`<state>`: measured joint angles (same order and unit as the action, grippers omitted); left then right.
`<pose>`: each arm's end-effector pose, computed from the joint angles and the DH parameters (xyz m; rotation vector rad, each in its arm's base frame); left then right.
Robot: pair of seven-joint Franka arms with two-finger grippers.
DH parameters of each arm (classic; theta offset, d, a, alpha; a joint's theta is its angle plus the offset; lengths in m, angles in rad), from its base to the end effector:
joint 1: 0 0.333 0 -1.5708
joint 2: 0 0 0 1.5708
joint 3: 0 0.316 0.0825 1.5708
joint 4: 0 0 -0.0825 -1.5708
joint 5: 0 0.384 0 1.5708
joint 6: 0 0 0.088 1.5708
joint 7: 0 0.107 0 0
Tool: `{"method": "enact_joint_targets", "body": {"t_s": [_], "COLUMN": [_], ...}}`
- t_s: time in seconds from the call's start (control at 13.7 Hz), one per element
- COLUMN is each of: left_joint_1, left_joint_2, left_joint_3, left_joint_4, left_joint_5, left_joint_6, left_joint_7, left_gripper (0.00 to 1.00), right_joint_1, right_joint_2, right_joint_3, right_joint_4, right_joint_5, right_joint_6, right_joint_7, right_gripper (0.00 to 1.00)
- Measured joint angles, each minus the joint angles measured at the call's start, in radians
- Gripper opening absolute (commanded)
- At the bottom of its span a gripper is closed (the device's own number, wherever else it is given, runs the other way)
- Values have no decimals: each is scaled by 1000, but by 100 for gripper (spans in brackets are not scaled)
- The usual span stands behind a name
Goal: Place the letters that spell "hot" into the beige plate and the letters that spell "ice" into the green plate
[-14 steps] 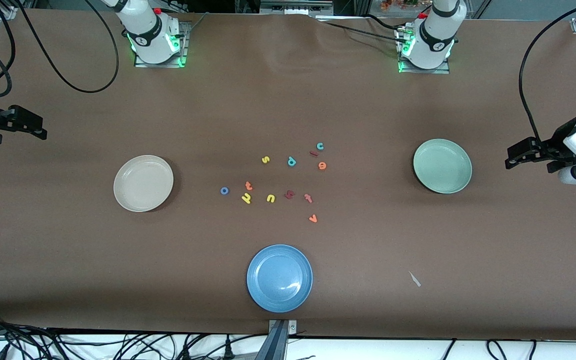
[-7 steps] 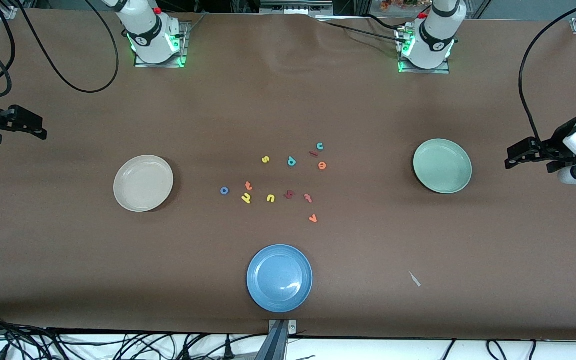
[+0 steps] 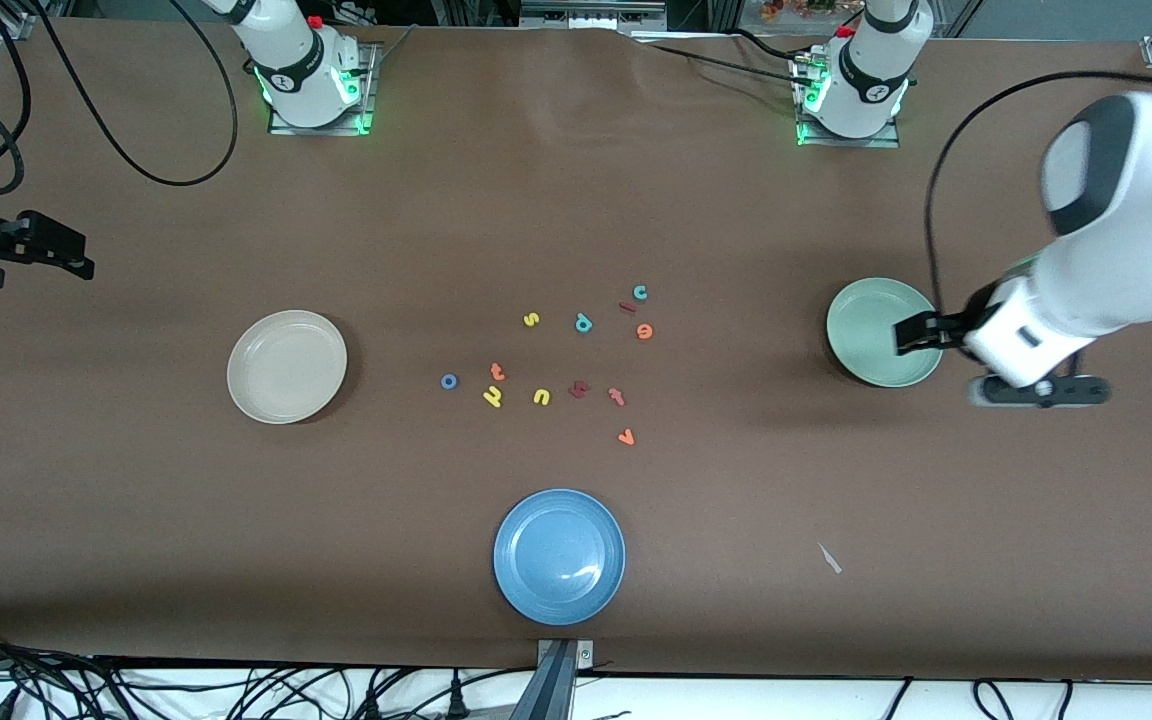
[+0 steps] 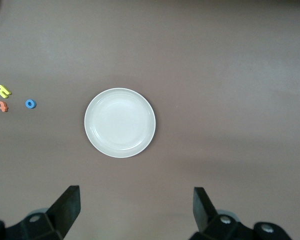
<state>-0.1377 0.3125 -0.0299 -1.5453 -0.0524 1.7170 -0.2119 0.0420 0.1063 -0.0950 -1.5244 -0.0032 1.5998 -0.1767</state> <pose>0.6300 -0.1094 0.4607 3.0988 0.0874 -0.2322 0.5877 -0.0286 0.5884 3.1255 0.1944 -0.0497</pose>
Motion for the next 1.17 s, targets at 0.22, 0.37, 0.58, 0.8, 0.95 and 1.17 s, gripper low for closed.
{"method": "enact_joint_targets", "body": {"t_s": [0.22, 0.37, 0.58, 0.8, 0.95, 1.17], "left_joint_1": [-82, -130, -159, -160, -162, -163], "left_joint_2": [60, 84, 88, 82, 62, 16], "left_joint_3": [-4, -7, -43, -126, -185, -259], "left_joint_4": [-2, -10, -34, -117, -241, -439], "left_joint_5": [-12, -70, -139, -145, -145, -145], "left_joint_6": [0, 0, 1, 92, 238, 439], "left_joint_7": [-139, -190, -228, -292, -318, -362], "left_gripper": [97, 94, 94, 94, 94, 89], "right_joint_1": [0, 0, 0, -7, -16, -20], "right_joint_2": [0, 0, 0, 1, 1, 1], "right_joint_3": [0, 0, 0, -2, -2, -4], "right_joint_4": [0, 0, 0, 0, 0, 0], "right_joint_5": [0, 0, 0, 0, 0, 4], "right_joint_6": [0, 0, 0, 0, -1, -1], "right_joint_7": [0, 0, 0, -1, -2, -2], "right_gripper": [100, 100, 100, 100, 100, 100]}}
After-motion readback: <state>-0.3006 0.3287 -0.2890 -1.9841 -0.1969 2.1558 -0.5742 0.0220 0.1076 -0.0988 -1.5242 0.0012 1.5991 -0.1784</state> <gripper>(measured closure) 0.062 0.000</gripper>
